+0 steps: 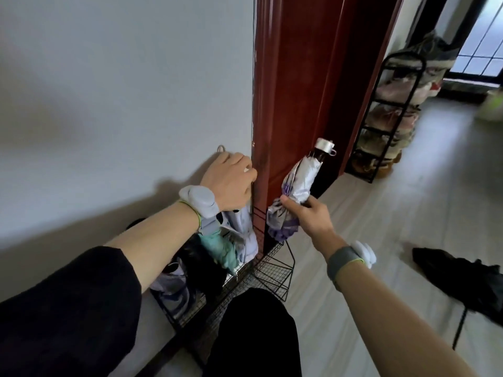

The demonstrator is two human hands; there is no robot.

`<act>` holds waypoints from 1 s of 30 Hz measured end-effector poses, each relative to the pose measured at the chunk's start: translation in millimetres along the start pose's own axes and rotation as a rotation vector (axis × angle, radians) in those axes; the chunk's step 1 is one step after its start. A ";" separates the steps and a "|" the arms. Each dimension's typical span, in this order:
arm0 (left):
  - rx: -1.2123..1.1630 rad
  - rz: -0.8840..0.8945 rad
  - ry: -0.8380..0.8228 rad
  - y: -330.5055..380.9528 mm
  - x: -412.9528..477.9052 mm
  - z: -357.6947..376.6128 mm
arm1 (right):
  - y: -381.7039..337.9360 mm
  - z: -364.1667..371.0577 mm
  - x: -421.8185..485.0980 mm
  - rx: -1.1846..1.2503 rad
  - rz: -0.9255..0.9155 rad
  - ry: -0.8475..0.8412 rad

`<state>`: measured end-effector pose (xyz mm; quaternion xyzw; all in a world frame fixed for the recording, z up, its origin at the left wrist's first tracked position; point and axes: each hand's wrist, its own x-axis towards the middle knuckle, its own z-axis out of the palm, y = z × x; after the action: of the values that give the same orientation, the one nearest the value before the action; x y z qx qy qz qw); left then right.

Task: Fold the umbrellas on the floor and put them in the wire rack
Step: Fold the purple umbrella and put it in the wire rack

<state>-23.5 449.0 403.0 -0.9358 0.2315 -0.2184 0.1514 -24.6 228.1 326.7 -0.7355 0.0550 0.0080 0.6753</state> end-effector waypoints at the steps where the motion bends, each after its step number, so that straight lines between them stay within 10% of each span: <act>1: 0.036 0.033 -0.011 -2.3 -8.6 2.9 | 1.7 6.7 4.4 -0.068 -0.014 0.006; 11: 0.095 0.209 -0.043 -21.2 -21.8 8.9 | 19.5 62.3 16.2 -0.558 -0.104 0.005; 30: 0.037 0.194 0.064 -28.1 -26.1 23.1 | 49.7 80.8 14.7 -0.741 -0.284 -0.143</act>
<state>-22.9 490.0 385.1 -0.8988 0.3215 -0.2365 0.1815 -9.5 303.3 269.0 -0.9271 -0.1008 -0.0149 0.3608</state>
